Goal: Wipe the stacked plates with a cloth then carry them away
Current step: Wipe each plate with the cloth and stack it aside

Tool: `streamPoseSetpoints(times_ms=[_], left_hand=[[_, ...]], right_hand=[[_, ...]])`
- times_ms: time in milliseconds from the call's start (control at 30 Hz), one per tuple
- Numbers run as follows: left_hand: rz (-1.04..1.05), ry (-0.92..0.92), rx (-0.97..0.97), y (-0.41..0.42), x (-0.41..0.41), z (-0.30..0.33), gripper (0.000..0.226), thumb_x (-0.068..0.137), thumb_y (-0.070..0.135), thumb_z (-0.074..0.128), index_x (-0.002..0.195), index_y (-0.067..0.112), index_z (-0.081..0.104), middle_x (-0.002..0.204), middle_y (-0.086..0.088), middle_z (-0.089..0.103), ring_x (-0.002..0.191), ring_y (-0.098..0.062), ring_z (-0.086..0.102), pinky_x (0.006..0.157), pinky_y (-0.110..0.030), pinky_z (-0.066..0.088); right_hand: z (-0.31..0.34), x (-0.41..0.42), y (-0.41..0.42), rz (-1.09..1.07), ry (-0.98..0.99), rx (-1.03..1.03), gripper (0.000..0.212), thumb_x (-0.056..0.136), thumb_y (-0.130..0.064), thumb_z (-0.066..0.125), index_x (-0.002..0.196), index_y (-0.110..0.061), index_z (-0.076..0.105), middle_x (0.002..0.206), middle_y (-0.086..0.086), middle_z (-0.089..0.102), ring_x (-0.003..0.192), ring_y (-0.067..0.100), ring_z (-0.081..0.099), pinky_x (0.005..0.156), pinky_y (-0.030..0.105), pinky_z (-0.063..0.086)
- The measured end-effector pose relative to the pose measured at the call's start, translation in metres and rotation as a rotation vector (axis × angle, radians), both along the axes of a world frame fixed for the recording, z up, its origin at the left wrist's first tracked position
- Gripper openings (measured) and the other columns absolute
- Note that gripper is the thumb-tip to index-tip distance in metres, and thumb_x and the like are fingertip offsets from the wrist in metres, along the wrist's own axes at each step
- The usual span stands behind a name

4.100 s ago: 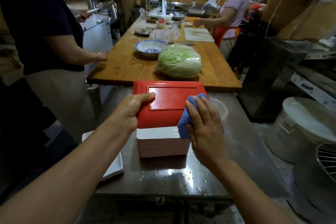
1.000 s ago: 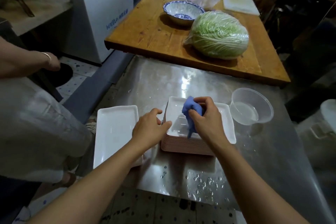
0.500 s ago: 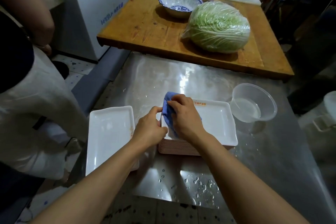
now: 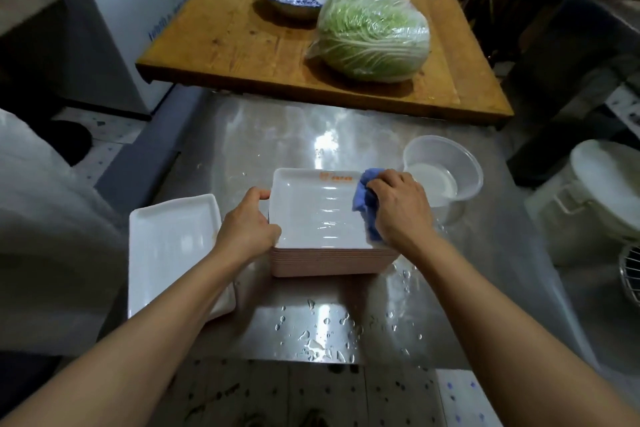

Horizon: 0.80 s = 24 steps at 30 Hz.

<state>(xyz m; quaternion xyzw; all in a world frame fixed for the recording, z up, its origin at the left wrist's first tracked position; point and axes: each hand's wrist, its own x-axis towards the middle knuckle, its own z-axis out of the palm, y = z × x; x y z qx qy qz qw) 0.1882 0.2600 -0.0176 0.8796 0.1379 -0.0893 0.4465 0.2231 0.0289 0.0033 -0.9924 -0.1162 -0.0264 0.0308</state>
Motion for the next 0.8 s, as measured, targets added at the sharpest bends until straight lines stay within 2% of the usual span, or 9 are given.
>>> streamPoseSetpoints(times_ms=[100, 233, 367, 433, 567, 633, 700, 800], left_hand=[[0.021, 0.002, 0.013, -0.002, -0.001, 0.002, 0.055, 0.071, 0.001, 0.057, 0.12, 0.023, 0.048, 0.063, -0.002, 0.053, 0.069, -0.028, 0.057, 0.071, -0.042, 0.053], [0.043, -0.019, -0.002, -0.003, -0.003, 0.0, 0.055, 0.07, 0.0, 0.057, 0.12, 0.022, 0.05, 0.064, -0.002, 0.054, 0.072, -0.029, 0.058, 0.071, -0.039, 0.052], [0.06, -0.026, -0.108, 0.0, -0.005, -0.004, 0.055, 0.072, -0.002, 0.057, 0.121, 0.022, 0.052, 0.061, -0.001, 0.051, 0.063, -0.023, 0.053, 0.068, -0.039, 0.051], [0.048, -0.002, -0.232, 0.004, -0.006, -0.005, 0.055, 0.076, -0.003, 0.058, 0.125, 0.021, 0.051, 0.061, -0.002, 0.05, 0.056, -0.019, 0.051, 0.059, -0.034, 0.048], [0.008, 0.017, -0.396, 0.011, -0.011, -0.008, 0.052, 0.089, 0.001, 0.055, 0.134, 0.023, 0.045, 0.057, -0.001, 0.049, 0.044, -0.007, 0.05, 0.044, -0.02, 0.042], [-0.007, 0.008, -0.42, 0.013, -0.012, -0.01, 0.049, 0.093, 0.006, 0.051, 0.137, 0.027, 0.042, 0.058, 0.0, 0.05, 0.049, -0.007, 0.052, 0.044, -0.019, 0.044], [-0.02, 0.0, -0.418, 0.013, -0.013, -0.011, 0.047, 0.096, 0.009, 0.048, 0.138, 0.029, 0.041, 0.061, -0.002, 0.049, 0.055, -0.009, 0.052, 0.046, -0.019, 0.045], [-0.03, -0.029, -0.367, 0.01, -0.012, -0.012, 0.046, 0.094, 0.009, 0.05, 0.135, 0.028, 0.042, 0.058, -0.001, 0.048, 0.044, -0.002, 0.048, 0.042, -0.018, 0.042]], right_hand=[[0.001, -0.021, -0.006, 0.029, 0.022, -0.007, 0.024, 0.086, -0.019, 0.051, 0.108, -0.018, 0.061, 0.124, 0.0, 0.053, 0.11, 0.022, 0.042, 0.086, 0.028, 0.027], [0.002, -0.056, -0.013, 0.027, 0.072, 0.066, 0.022, 0.085, -0.019, 0.05, 0.098, -0.014, 0.066, 0.116, 0.003, 0.058, 0.105, 0.025, 0.045, 0.087, 0.034, 0.034], [0.006, -0.079, 0.009, 0.034, 0.111, 0.25, 0.042, 0.068, -0.01, 0.041, 0.098, 0.0, 0.068, 0.108, 0.014, 0.063, 0.097, 0.034, 0.051, 0.082, 0.037, 0.039], [0.005, -0.082, 0.029, 0.087, 0.149, 0.317, 0.044, 0.064, -0.005, 0.044, 0.1, 0.001, 0.068, 0.108, 0.015, 0.063, 0.097, 0.036, 0.051, 0.084, 0.038, 0.04], [-0.002, -0.078, 0.075, 0.213, 0.198, 0.368, 0.043, 0.072, -0.001, 0.06, 0.115, -0.004, 0.064, 0.121, 0.012, 0.057, 0.111, 0.03, 0.046, 0.095, 0.036, 0.036], [-0.007, -0.075, 0.093, 0.248, 0.21, 0.388, 0.044, 0.077, -0.002, 0.063, 0.121, -0.007, 0.061, 0.126, 0.01, 0.053, 0.116, 0.027, 0.042, 0.099, 0.034, 0.034], [-0.009, -0.071, 0.1, 0.216, 0.21, 0.465, 0.038, 0.08, 0.001, 0.058, 0.117, -0.007, 0.063, 0.123, 0.013, 0.053, 0.115, 0.027, 0.043, 0.097, 0.035, 0.036], [-0.009, -0.056, 0.098, 0.216, 0.244, 0.47, 0.042, 0.08, 0.004, 0.055, 0.121, -0.003, 0.06, 0.128, 0.016, 0.051, 0.118, 0.03, 0.043, 0.101, 0.037, 0.035]])
